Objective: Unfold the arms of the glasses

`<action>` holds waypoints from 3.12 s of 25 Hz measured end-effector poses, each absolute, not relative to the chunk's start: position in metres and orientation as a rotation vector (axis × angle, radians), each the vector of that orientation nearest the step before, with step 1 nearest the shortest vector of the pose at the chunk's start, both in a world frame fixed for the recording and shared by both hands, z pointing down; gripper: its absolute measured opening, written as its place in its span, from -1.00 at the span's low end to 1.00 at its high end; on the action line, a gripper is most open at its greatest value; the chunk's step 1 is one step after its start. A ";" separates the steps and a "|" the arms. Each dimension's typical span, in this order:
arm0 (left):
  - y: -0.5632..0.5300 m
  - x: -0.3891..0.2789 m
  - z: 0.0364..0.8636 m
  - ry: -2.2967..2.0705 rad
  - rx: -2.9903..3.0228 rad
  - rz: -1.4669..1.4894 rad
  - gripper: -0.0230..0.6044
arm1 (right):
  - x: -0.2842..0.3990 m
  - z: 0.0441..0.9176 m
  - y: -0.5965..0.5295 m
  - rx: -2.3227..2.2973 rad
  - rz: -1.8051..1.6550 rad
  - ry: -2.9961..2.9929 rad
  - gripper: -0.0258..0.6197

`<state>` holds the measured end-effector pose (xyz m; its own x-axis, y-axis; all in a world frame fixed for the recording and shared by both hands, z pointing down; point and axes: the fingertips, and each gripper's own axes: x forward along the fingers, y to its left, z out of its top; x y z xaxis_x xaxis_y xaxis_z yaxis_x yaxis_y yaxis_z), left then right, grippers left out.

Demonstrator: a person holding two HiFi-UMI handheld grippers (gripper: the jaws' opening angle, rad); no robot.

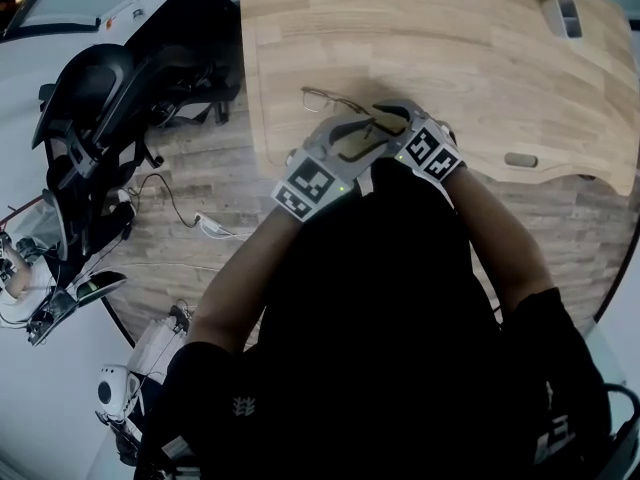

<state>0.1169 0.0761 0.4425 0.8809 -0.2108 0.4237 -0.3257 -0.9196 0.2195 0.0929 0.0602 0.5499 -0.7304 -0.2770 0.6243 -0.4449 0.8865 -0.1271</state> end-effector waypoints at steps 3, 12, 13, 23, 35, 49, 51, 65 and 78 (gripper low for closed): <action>0.063 0.101 0.439 -0.470 2.750 0.536 -0.39 | 0.099 0.551 0.049 0.531 0.352 -2.421 -0.54; 0.019 0.038 0.460 -0.789 2.635 0.656 -0.43 | 0.114 0.555 -0.008 0.608 0.337 -2.357 -0.54; 0.015 0.031 0.463 -0.829 2.614 0.673 -0.43 | 0.116 0.555 -0.019 0.640 0.335 -2.345 -0.54; -0.019 0.003 0.504 -0.949 2.500 0.813 -0.53 | 0.115 0.561 -0.041 0.819 0.520 -2.334 -0.54; -0.024 0.013 0.582 -0.848 2.410 0.926 -0.58 | 0.101 0.577 -0.001 0.760 0.593 -2.340 -0.54; -0.027 0.027 0.584 -0.742 2.436 0.964 -0.82 | 0.098 0.565 -0.020 0.800 0.644 -2.400 -0.54; -0.023 0.028 0.580 -0.722 2.452 0.965 -0.82 | 0.094 0.560 -0.022 0.807 0.679 -2.432 -0.54; -0.014 0.028 0.563 -0.708 2.519 0.960 -0.82 | 0.072 0.548 -0.037 0.780 0.659 -2.485 -0.35; -0.006 0.023 0.555 -0.728 2.525 0.875 -0.74 | 0.051 0.523 -0.029 0.727 0.625 -2.553 -0.35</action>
